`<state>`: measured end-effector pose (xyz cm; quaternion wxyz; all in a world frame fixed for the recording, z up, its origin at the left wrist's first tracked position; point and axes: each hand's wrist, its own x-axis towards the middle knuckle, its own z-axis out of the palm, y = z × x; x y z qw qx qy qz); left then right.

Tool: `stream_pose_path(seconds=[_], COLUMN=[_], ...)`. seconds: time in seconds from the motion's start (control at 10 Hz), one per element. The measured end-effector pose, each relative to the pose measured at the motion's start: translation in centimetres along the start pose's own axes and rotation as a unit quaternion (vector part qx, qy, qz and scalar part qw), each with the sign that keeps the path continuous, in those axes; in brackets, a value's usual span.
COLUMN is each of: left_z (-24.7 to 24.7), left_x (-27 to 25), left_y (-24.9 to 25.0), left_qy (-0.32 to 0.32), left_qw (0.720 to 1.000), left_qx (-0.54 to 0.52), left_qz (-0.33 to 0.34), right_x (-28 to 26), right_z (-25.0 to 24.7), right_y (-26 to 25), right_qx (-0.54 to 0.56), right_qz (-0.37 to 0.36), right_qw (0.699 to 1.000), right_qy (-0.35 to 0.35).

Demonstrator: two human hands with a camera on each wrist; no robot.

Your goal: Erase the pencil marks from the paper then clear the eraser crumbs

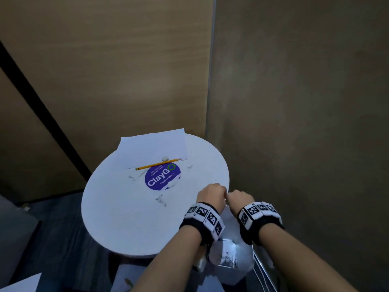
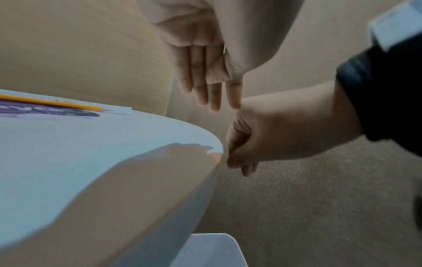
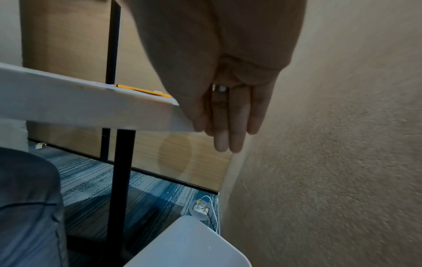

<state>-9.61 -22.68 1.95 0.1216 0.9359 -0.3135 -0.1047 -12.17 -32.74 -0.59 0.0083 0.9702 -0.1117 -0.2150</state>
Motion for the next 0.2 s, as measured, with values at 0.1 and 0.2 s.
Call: stream_pose_path(seconds=[0.1, 0.2], left_z=[-0.8, -2.2], left_x=[-0.4, -0.6], left_y=[-0.3, -0.4], left_qy=[0.051, 0.066], left_qw=[0.998, 0.996], left_qx=[-0.040, -0.060], left_qz=[-0.004, -0.011], right_x=[-0.5, -0.5], right_z=[-0.2, -0.1], right_y=[-0.3, 0.0], right_qx=[-0.026, 0.001], right_qz=[0.010, 0.012], right_qw=[0.998, 0.999], right_qy=[0.056, 0.043])
